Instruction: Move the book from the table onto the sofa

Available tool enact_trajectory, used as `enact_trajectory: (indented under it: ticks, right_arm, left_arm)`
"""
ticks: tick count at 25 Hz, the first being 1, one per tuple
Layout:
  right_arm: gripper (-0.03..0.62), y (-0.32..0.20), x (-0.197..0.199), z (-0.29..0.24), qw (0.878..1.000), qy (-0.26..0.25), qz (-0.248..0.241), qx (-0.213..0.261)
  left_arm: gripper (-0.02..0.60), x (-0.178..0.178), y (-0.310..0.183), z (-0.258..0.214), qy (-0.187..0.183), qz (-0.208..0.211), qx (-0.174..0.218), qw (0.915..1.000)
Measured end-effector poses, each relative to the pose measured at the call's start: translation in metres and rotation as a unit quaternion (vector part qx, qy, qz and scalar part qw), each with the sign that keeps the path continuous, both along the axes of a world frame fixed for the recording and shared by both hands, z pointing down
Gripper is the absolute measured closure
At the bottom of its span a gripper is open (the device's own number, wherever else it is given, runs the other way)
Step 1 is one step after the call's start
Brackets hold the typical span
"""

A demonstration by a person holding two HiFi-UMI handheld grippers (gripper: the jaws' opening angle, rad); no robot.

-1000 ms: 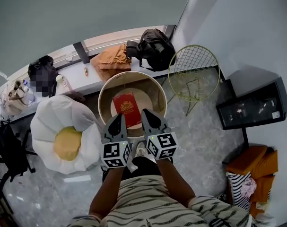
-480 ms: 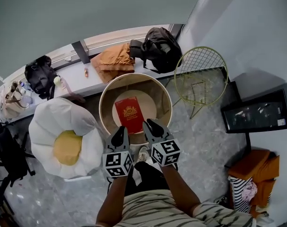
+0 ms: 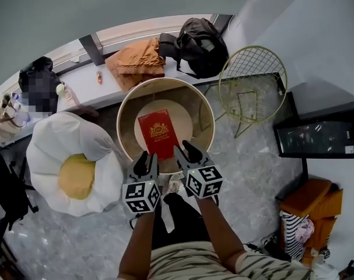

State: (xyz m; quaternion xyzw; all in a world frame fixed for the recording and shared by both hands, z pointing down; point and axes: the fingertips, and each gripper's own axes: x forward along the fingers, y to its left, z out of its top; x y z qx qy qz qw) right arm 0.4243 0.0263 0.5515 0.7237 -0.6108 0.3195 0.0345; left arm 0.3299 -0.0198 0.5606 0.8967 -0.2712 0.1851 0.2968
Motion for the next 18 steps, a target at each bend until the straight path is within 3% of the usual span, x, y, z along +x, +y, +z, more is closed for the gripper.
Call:
enact_trajectory:
  ticks: [18]
  right_arm:
    - [0.359,-0.01,0.013,0.155,0.995,-0.062,-0.015,-0.081]
  left_arm:
    - [0.388,0.003,-0.019,0.152,-0.035,-0.013,-0.1,0.9943]
